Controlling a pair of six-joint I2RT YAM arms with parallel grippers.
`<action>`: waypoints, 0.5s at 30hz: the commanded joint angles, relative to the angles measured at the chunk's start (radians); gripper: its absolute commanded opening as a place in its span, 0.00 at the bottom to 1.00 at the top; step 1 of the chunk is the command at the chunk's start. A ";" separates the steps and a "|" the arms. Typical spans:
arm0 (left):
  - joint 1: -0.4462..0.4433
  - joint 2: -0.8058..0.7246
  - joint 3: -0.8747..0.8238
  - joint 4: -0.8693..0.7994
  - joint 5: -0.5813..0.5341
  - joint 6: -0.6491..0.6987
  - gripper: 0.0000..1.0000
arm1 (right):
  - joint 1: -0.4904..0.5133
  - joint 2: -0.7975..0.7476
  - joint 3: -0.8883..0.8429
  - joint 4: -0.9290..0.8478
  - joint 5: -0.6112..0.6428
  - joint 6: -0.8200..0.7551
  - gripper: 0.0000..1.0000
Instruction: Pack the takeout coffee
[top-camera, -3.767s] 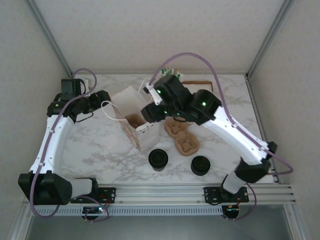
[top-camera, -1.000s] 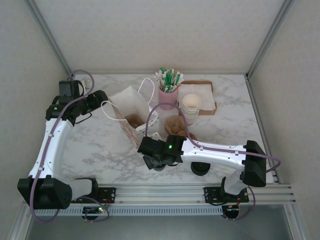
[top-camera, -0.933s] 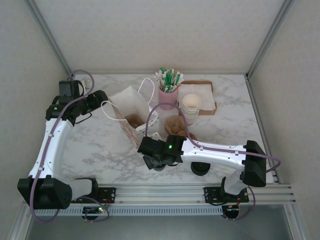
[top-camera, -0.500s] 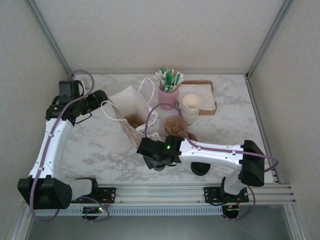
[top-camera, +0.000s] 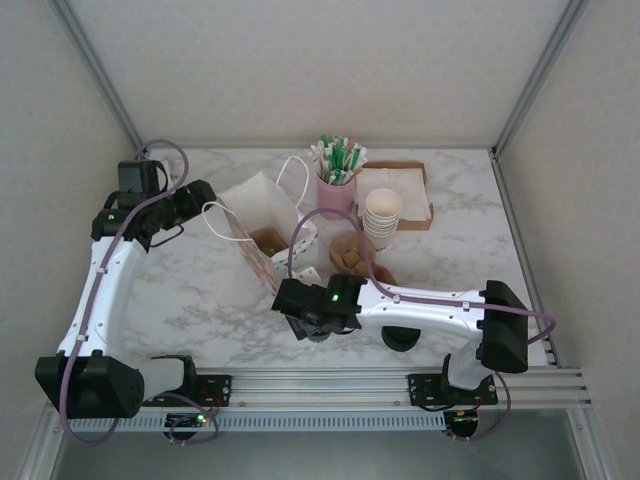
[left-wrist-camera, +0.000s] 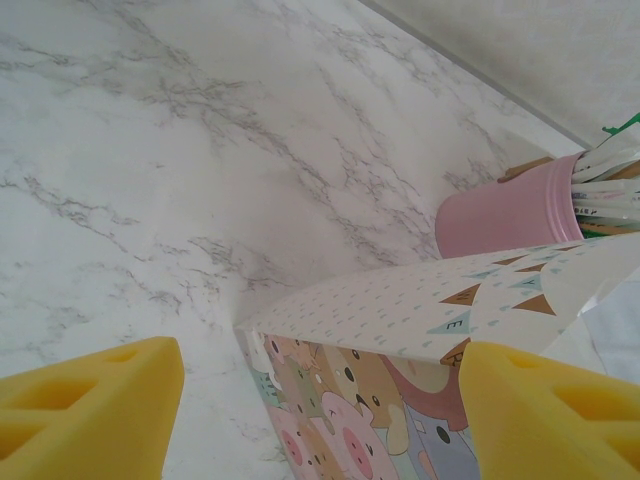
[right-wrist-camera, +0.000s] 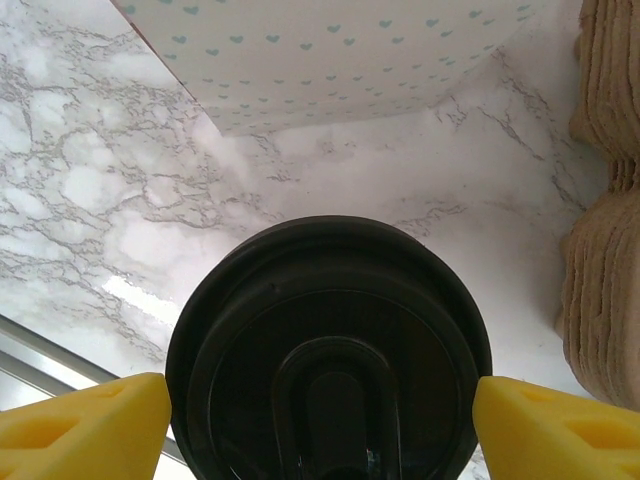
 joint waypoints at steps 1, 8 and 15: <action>0.007 -0.006 -0.014 0.005 -0.002 -0.005 0.73 | 0.017 -0.009 0.011 -0.026 0.013 0.009 0.81; 0.008 -0.006 -0.014 0.006 -0.004 -0.004 0.73 | 0.028 -0.018 0.018 -0.029 0.036 0.007 0.83; 0.008 -0.004 -0.014 0.005 -0.004 -0.005 0.73 | 0.044 -0.049 0.015 -0.002 0.058 0.006 0.84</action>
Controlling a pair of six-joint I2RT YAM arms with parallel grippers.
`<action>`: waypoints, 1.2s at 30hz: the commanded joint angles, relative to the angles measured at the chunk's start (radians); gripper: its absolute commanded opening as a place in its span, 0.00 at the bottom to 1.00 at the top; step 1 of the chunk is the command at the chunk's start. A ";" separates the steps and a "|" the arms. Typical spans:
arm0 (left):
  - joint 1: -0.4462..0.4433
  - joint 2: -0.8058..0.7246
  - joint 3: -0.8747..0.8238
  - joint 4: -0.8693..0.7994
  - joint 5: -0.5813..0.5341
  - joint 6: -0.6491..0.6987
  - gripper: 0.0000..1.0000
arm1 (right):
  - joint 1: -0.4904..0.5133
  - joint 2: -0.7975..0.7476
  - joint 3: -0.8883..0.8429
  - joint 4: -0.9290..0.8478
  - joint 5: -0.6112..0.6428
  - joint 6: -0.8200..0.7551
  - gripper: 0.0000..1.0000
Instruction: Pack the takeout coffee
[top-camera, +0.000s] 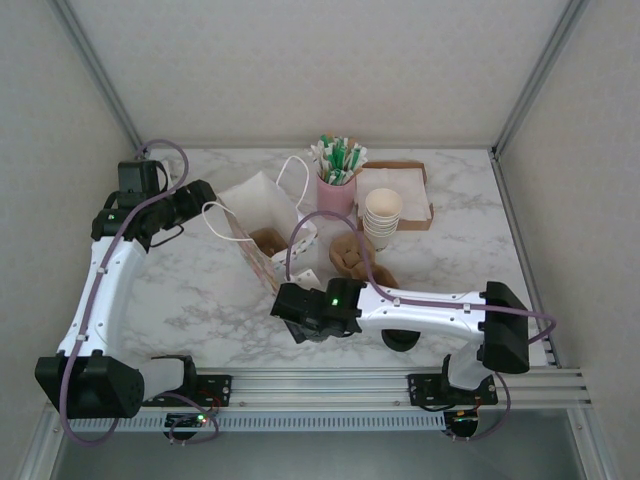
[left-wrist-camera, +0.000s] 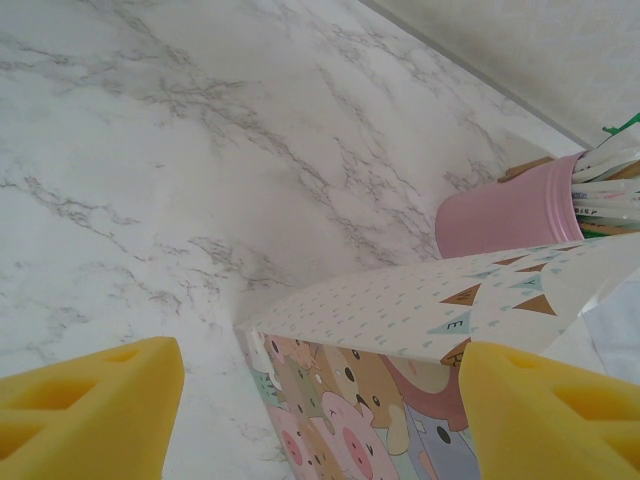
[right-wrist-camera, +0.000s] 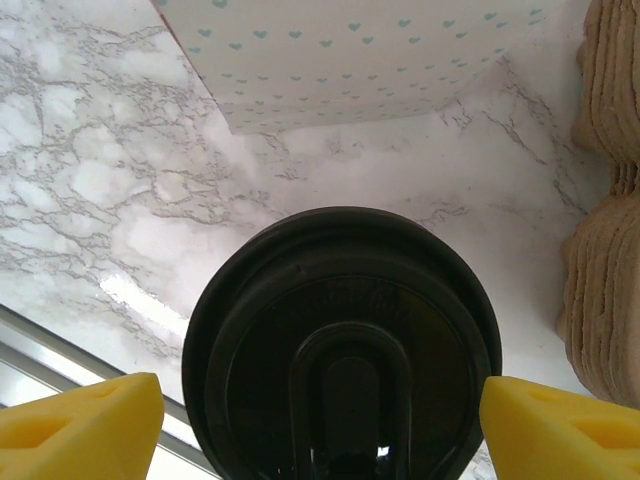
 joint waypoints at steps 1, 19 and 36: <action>0.008 -0.004 -0.014 0.005 -0.003 -0.005 0.73 | 0.017 -0.049 0.010 0.006 0.039 0.005 0.83; 0.009 -0.002 -0.015 0.007 0.000 -0.007 0.73 | 0.018 -0.013 -0.048 0.011 0.057 0.073 0.88; 0.008 -0.002 -0.015 0.007 0.000 -0.008 0.73 | 0.019 0.040 -0.040 0.016 0.062 0.071 0.80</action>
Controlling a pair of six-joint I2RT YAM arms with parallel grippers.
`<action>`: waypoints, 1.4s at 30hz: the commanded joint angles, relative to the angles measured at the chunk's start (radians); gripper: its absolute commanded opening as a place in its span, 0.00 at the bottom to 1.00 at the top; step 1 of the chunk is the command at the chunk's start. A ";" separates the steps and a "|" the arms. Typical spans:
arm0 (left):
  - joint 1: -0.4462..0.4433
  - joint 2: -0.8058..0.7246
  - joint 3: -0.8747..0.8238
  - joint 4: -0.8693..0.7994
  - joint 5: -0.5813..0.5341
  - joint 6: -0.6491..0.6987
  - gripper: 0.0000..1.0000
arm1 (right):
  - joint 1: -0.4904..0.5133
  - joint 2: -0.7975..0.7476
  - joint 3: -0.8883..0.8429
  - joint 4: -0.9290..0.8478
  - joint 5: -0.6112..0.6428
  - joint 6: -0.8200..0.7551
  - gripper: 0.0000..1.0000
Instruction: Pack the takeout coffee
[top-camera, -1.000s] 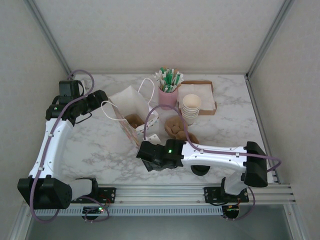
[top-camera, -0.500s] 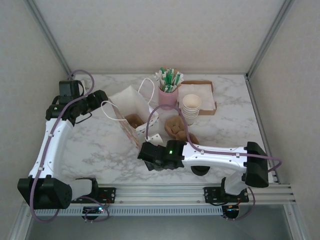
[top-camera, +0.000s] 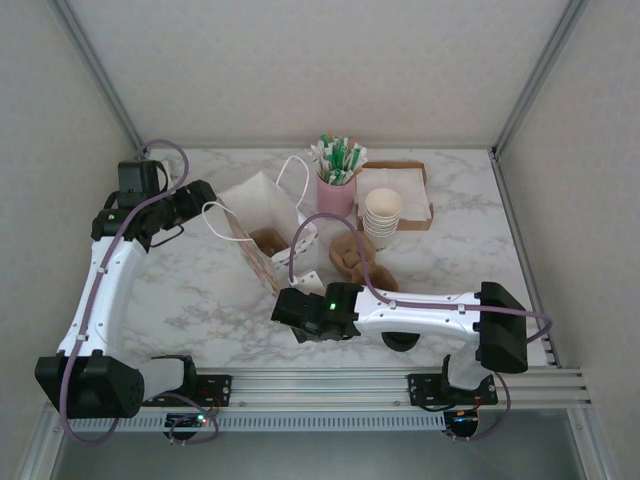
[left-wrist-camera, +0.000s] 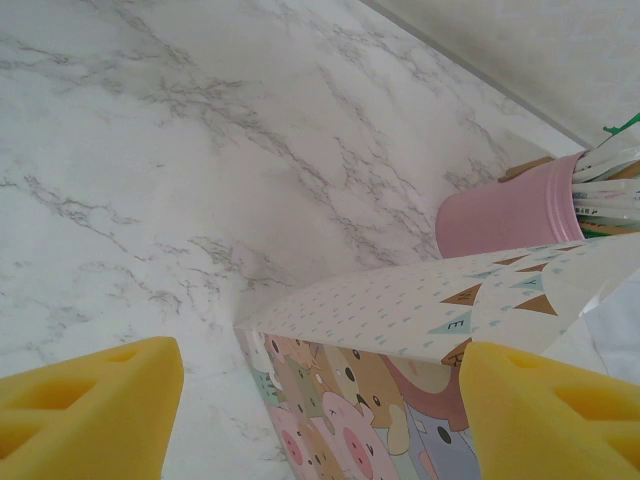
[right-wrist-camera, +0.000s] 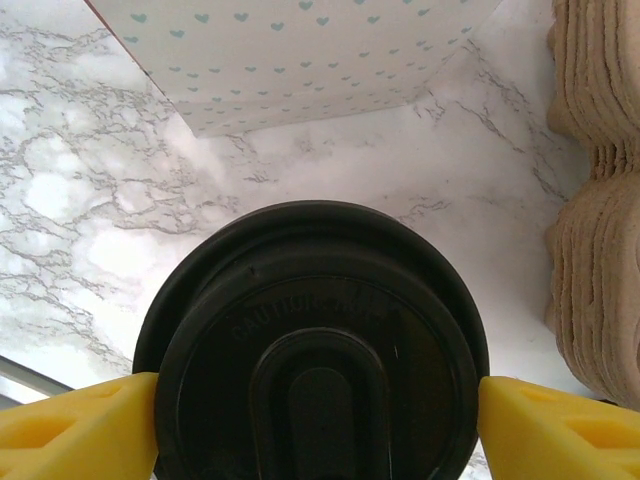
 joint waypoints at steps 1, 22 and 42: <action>0.008 -0.003 -0.015 0.007 0.000 -0.006 0.73 | 0.013 0.027 0.000 -0.001 0.012 0.010 0.79; 0.008 -0.001 -0.016 0.007 0.005 -0.007 0.74 | 0.012 0.064 -0.019 0.005 -0.035 0.005 0.69; 0.008 -0.006 -0.014 0.006 -0.008 -0.006 0.74 | 0.012 -0.231 0.048 -0.082 -0.037 -0.258 0.61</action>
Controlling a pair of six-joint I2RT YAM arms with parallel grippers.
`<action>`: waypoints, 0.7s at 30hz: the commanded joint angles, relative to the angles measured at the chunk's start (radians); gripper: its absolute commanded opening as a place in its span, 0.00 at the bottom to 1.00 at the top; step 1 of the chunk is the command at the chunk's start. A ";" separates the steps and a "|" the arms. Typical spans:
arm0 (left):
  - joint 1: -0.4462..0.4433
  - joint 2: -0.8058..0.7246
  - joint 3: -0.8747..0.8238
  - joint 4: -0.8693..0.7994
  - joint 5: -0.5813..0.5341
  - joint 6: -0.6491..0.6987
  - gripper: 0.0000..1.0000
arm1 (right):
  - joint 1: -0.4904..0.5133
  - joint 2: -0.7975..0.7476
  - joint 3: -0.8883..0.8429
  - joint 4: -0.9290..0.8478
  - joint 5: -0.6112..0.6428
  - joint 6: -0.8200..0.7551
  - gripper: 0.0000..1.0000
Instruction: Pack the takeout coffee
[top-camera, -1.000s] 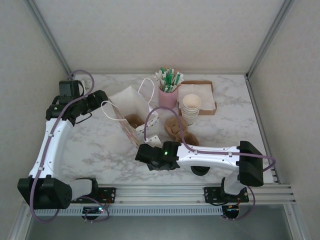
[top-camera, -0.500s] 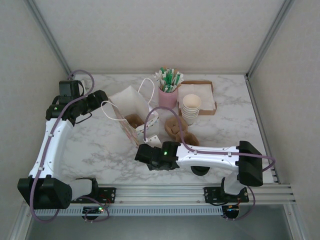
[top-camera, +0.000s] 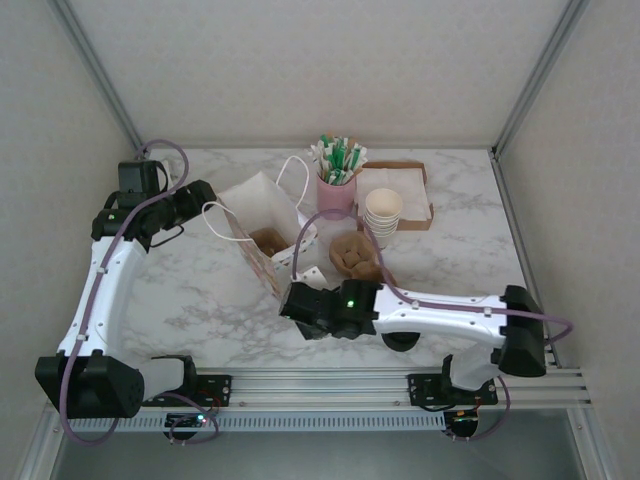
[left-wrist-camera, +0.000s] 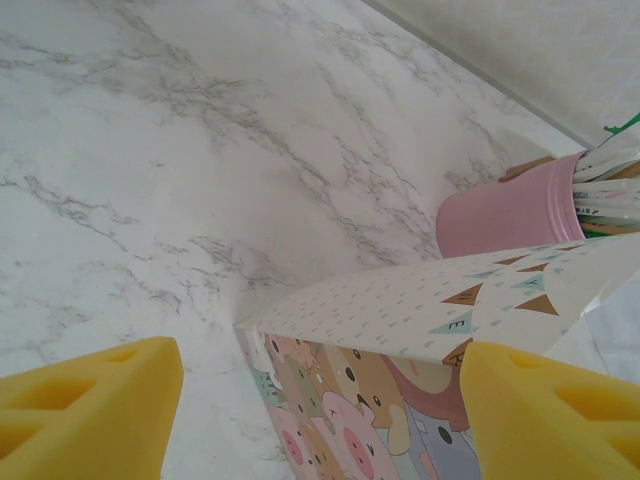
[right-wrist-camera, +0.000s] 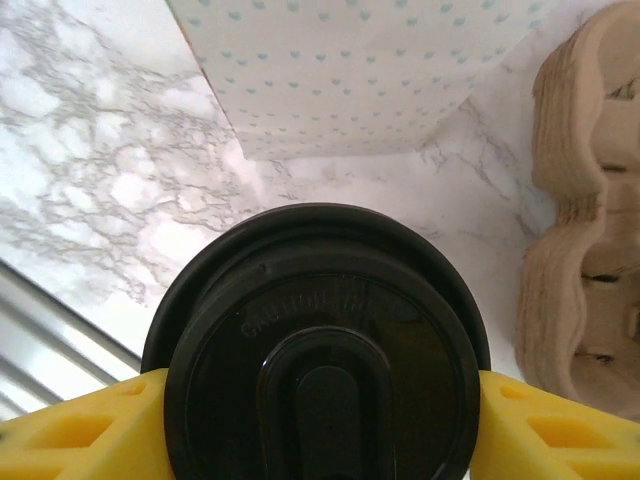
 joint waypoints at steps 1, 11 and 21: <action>0.008 -0.006 -0.014 0.005 -0.008 -0.008 0.74 | 0.013 -0.066 0.044 -0.063 -0.007 -0.111 0.61; 0.009 -0.012 -0.014 0.009 -0.006 -0.006 0.73 | 0.013 -0.194 0.166 -0.112 0.006 -0.259 0.61; 0.009 -0.013 -0.020 0.024 0.034 -0.007 0.74 | 0.013 -0.151 0.349 -0.064 0.062 -0.399 0.61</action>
